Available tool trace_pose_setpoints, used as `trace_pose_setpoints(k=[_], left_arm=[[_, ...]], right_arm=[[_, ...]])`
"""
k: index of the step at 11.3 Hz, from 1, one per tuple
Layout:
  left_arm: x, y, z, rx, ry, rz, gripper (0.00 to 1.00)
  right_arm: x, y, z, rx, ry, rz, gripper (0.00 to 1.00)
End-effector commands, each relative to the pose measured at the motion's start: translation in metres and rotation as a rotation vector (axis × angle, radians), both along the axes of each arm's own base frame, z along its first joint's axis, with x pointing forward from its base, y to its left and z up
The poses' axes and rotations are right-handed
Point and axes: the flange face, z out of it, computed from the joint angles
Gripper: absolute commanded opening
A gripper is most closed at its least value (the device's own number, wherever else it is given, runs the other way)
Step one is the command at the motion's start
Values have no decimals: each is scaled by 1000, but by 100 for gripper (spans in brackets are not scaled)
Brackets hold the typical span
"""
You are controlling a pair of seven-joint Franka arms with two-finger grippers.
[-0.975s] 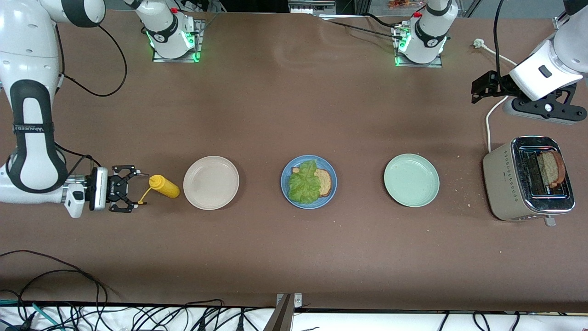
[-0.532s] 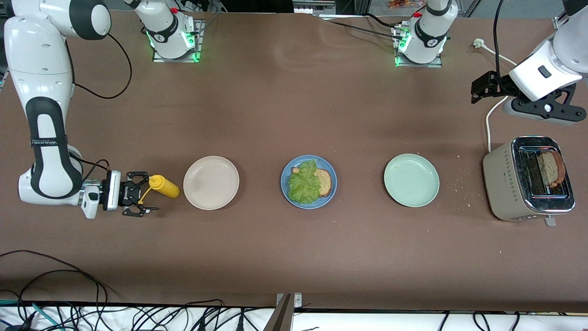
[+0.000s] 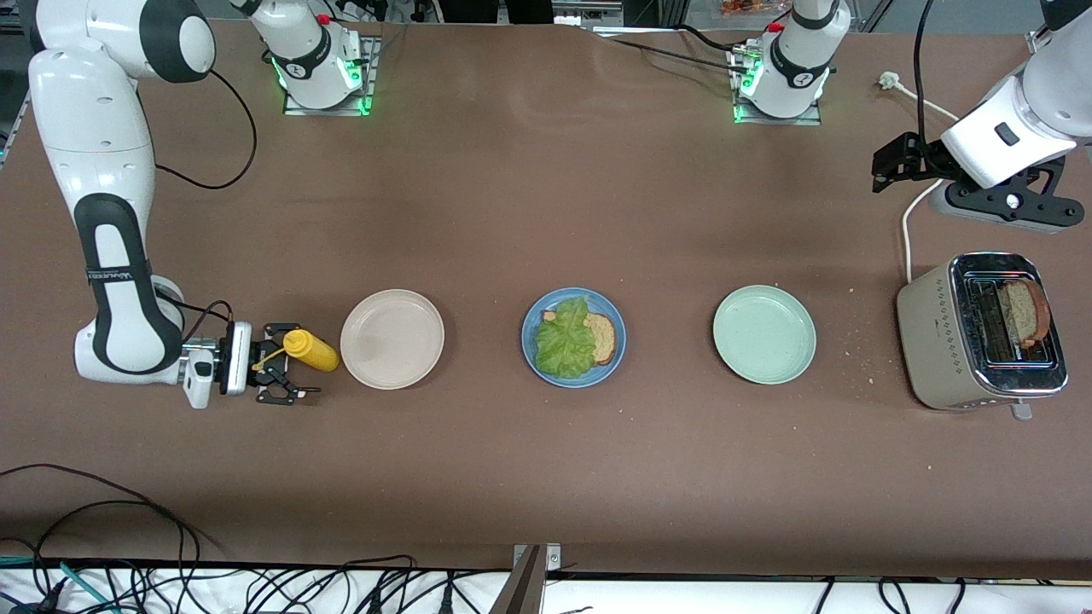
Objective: Make sandwich in blue plate with both arms
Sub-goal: 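Grasp the yellow squeeze bottle with the right gripper and lift it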
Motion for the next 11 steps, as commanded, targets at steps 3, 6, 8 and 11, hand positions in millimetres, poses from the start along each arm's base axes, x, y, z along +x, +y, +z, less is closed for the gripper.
trace_pose_setpoints(k=[3,6,8,11], left_arm=[[2,-3,8,-11,-12,3,100],[3,-4,6,-11,-10,2,100],[3,-3,6,-11,-10,2,100],[3,-3,6,-11,-10,3,100]], right_arm=[[3,0,-2,11,-4,-29,13],[8,-5,7,-17,16,-44,0],[11,-12,29,-150,82,-21,0],[20,-14,79,-329,120,-58,0]])
